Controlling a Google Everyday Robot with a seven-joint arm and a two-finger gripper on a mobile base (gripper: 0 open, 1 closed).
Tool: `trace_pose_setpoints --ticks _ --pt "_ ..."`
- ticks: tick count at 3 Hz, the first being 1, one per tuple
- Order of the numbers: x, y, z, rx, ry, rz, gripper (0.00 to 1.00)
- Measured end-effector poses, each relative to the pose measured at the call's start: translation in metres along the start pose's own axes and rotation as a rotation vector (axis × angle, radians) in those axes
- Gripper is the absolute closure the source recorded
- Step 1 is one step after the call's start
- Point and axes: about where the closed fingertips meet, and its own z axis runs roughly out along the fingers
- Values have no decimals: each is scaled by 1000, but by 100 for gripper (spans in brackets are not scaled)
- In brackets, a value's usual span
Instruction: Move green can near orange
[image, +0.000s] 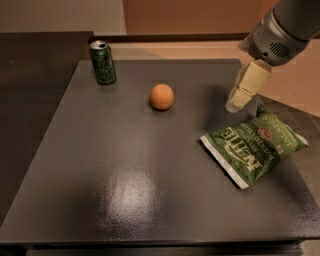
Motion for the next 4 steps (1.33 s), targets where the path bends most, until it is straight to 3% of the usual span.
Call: trace_pose_setpoints --ticks 2,3,4 --pt "-45 -76 50 35 -174 75 0" --pt "-84 -98 72 47 -255 63 0" --pt "-127 -103 89 28 -318 22 0"
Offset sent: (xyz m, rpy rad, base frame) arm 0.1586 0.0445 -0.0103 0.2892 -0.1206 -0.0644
